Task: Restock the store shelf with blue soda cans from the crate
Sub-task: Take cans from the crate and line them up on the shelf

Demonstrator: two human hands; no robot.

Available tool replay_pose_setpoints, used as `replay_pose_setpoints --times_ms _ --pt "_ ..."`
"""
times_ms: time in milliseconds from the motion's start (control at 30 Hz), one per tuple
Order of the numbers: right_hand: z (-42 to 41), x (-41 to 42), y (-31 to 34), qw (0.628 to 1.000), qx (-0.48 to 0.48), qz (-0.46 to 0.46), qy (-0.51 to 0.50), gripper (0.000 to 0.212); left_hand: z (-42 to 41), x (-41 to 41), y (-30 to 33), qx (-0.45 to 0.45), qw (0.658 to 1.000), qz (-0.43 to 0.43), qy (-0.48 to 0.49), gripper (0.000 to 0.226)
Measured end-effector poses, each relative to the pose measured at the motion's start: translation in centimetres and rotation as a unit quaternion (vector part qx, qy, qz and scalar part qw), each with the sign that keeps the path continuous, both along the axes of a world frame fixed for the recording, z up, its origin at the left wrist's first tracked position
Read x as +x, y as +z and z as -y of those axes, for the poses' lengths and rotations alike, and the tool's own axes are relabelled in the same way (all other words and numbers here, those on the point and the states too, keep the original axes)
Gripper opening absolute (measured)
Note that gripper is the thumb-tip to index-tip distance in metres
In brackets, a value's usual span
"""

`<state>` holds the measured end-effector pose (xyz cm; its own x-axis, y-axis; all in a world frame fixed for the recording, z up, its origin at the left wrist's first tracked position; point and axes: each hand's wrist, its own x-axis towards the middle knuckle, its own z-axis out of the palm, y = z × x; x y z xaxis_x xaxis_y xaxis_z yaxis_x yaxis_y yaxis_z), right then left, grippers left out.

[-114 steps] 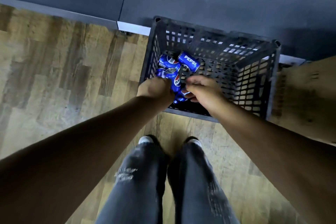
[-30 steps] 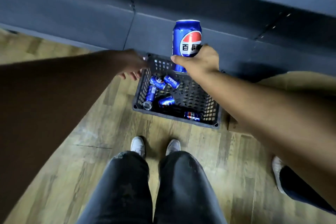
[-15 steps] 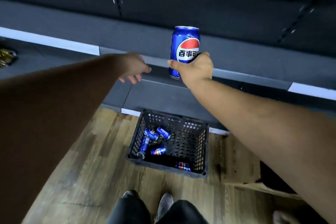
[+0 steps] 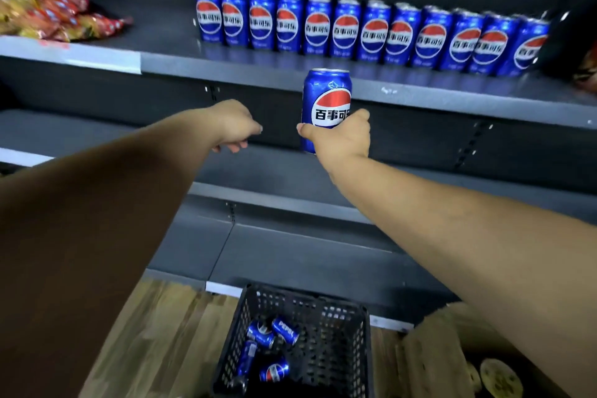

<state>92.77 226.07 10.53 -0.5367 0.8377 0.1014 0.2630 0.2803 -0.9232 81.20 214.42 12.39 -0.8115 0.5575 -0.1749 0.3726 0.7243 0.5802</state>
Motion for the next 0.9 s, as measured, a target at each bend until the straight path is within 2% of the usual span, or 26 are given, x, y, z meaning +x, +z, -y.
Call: replay_pose_setpoints --times_ms 100,433,667,900 --pt "-0.2 -1.9 1.1 0.999 0.029 -0.024 -0.003 0.070 0.0 -2.3 1.0 0.016 0.999 -0.044 -0.027 0.016" --pt "0.6 -11.6 5.6 0.990 0.121 -0.066 -0.033 0.074 1.3 -13.1 4.7 0.018 0.991 -0.123 -0.055 0.019" --pt "1.9 -19.8 6.1 0.991 0.119 -0.065 -0.008 0.074 2.1 -21.3 6.4 0.018 0.983 -0.161 -0.082 0.018" --pt "4.2 -26.6 5.7 0.991 0.090 -0.094 -0.016 0.074 3.3 -27.9 6.8 0.006 0.982 -0.163 -0.098 0.019"
